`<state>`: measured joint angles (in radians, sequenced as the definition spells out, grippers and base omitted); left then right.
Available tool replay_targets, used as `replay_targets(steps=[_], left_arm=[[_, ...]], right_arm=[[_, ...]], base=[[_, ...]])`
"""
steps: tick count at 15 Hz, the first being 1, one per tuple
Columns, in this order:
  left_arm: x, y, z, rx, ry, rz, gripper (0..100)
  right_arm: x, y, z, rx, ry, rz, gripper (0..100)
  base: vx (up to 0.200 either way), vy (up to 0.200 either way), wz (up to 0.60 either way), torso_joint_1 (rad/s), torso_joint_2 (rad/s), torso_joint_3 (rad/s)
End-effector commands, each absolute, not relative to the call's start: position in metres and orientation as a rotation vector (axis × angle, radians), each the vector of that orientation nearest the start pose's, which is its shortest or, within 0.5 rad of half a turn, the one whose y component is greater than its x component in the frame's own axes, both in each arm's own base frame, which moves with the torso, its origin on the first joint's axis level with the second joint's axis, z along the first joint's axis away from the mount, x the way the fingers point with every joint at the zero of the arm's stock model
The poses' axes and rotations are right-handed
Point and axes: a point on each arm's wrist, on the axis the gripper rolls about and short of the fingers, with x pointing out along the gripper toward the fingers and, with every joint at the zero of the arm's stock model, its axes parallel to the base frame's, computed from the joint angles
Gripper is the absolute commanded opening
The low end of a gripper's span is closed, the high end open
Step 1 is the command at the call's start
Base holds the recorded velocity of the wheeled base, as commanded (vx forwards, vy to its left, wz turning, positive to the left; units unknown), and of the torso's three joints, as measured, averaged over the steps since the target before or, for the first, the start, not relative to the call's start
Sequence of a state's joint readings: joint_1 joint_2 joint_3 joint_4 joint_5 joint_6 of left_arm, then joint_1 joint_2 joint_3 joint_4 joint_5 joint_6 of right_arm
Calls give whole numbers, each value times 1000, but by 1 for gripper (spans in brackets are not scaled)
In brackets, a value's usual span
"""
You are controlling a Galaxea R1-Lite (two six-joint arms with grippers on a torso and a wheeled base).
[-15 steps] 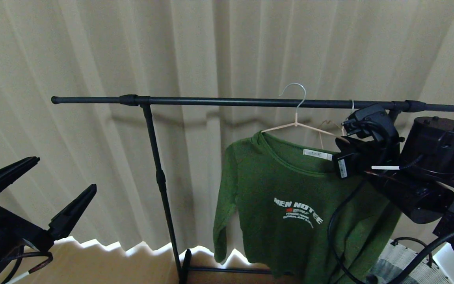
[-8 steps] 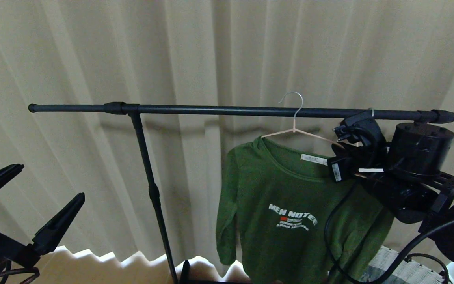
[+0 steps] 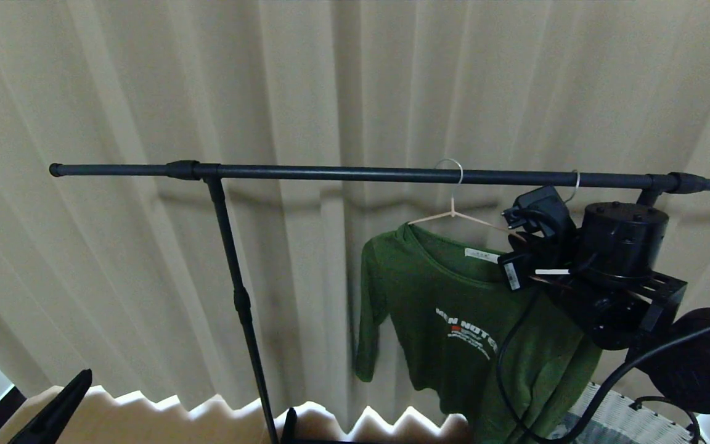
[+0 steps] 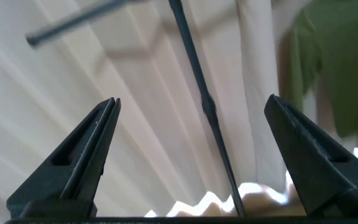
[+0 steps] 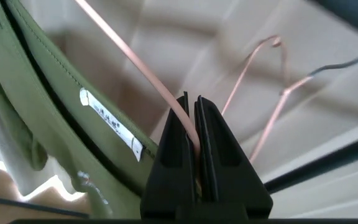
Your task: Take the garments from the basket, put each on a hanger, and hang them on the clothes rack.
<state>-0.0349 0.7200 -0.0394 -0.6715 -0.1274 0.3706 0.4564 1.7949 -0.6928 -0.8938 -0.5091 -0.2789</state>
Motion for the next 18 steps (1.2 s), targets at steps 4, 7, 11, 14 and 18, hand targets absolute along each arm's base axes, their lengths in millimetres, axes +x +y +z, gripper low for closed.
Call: replay_targets(steps=[4,7,11,14,18], left_arm=[[22,-4,153,369,-94,-143,100],[21,-3,145,334,-59,-148,100],[20,-3,142,332,-56,-148,100],[19,-3,139,332,-52,-149,100],[19,-3,138,332,-50,-151,100]], right_arm=[[284,140,143,-389,203,13,0],[283,150,141,-396,202,39,0],[283,150,141,-394,201,44,100],[282,151,140,-372,201,60,100],[277,160,140,-251,199,228,100]], base=[[0,0,0,0,0,0],[0,0,0,0,0,0],[0,0,0,0,0,0],[0,0,0,0,0,0],[0,0,0,0,0,0]])
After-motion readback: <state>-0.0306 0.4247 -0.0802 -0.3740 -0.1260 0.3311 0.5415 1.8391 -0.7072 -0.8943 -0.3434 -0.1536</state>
